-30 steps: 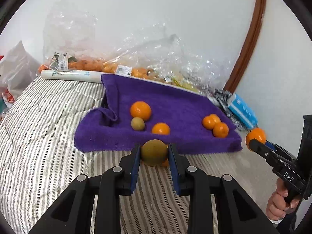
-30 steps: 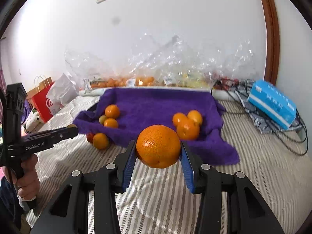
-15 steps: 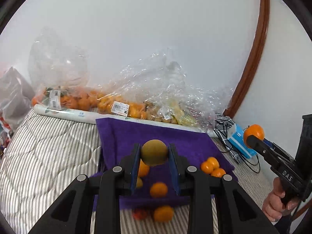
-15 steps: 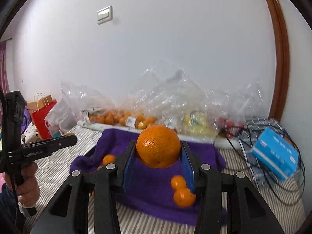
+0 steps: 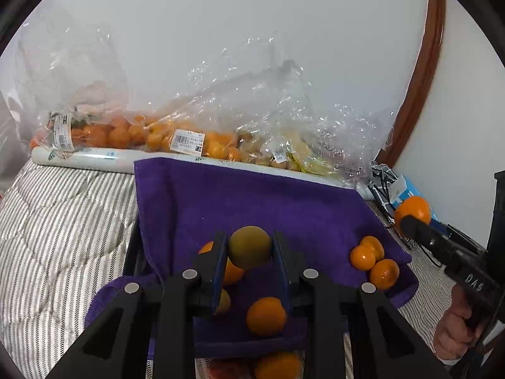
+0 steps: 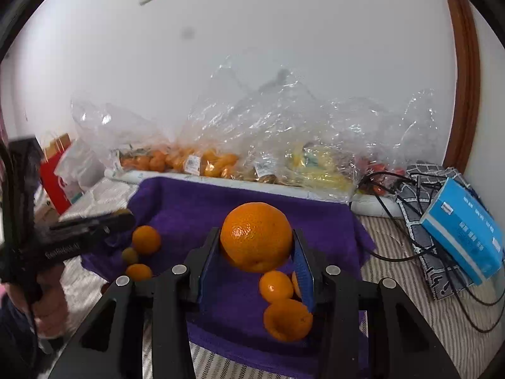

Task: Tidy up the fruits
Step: 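Carry the large orange and small fruit over the purple towel with both tools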

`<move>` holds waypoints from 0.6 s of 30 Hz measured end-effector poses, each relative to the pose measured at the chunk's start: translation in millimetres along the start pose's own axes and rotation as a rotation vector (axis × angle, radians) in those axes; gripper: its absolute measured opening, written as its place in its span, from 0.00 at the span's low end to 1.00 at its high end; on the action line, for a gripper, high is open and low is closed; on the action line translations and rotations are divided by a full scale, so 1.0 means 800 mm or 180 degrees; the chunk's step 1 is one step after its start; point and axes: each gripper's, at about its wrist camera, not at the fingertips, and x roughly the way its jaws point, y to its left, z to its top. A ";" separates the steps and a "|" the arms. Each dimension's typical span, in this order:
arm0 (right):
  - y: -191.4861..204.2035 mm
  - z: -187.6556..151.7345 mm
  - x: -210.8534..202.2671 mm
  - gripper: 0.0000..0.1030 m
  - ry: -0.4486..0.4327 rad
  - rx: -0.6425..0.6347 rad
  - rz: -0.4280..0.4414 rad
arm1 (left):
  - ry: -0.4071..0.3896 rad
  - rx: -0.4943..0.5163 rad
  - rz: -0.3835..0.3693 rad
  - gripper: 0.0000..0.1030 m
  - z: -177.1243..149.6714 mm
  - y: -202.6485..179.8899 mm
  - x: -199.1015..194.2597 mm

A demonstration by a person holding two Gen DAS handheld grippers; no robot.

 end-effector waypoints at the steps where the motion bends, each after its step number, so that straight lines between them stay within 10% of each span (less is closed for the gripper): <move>1: -0.003 -0.001 0.001 0.43 0.0008 0.0034 0.0006 | 0.0016 0.0009 0.0004 0.26 -0.002 0.000 0.002; 18: 0.023 -0.032 0.045 0.43 0.0418 -0.0225 0.0066 | 0.0097 0.0192 0.0103 0.26 -0.011 -0.006 0.018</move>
